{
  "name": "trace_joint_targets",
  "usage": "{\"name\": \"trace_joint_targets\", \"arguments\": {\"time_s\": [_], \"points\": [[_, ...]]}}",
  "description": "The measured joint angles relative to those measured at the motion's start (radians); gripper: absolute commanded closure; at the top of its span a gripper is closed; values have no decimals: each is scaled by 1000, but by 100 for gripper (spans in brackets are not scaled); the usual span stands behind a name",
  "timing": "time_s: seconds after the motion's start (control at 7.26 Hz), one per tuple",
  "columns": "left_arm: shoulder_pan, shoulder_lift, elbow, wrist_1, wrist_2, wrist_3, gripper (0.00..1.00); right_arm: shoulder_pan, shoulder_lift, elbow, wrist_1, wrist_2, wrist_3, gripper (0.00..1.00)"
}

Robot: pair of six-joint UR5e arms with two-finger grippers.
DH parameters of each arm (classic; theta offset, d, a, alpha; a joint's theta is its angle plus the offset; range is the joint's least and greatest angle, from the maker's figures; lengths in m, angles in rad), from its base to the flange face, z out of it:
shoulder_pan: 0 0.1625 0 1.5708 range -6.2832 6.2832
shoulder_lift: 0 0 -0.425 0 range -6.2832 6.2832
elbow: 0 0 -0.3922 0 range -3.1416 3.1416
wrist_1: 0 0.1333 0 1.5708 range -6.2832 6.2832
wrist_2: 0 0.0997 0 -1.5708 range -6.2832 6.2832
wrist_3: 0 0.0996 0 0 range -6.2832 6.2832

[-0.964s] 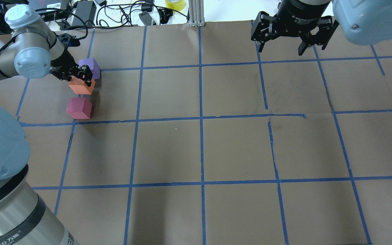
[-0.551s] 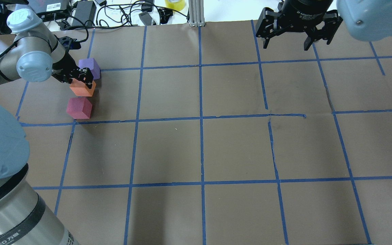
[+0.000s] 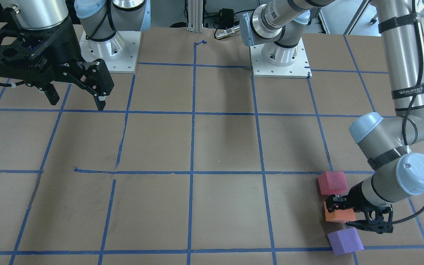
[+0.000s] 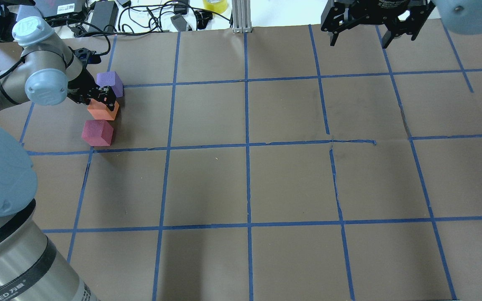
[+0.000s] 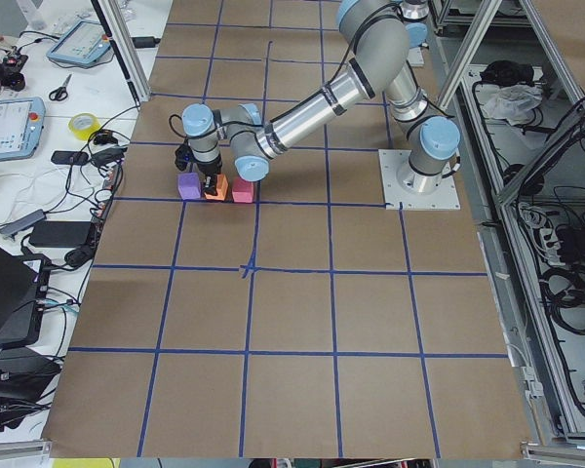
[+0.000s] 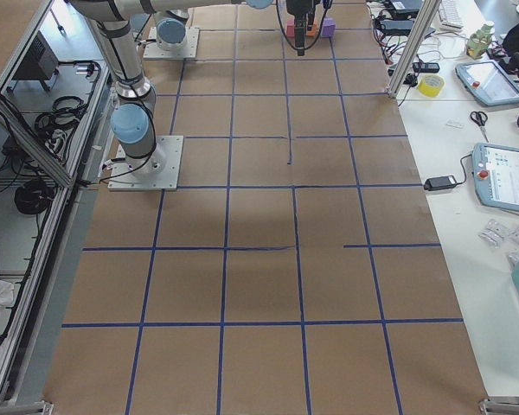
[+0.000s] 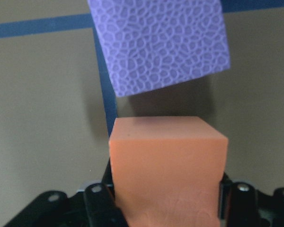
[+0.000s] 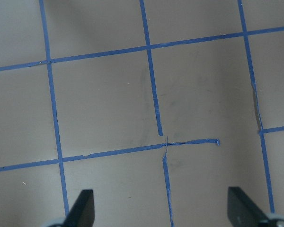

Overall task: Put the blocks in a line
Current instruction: 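Hold the orange cube down and align it with the left gripper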

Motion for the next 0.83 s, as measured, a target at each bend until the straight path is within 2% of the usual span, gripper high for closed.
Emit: {"name": "trace_joint_targets", "arguments": {"time_s": [0.28, 0.69, 0.83], "points": [[1, -4, -1, 2, 3, 2, 77, -8, 2, -10, 13, 4, -1, 0], [2, -10, -2, 4, 28, 9, 74, -14, 8, -20, 37, 4, -2, 0], [2, -10, -3, 4, 29, 8, 77, -15, 9, -19, 46, 5, -4, 0]]}}
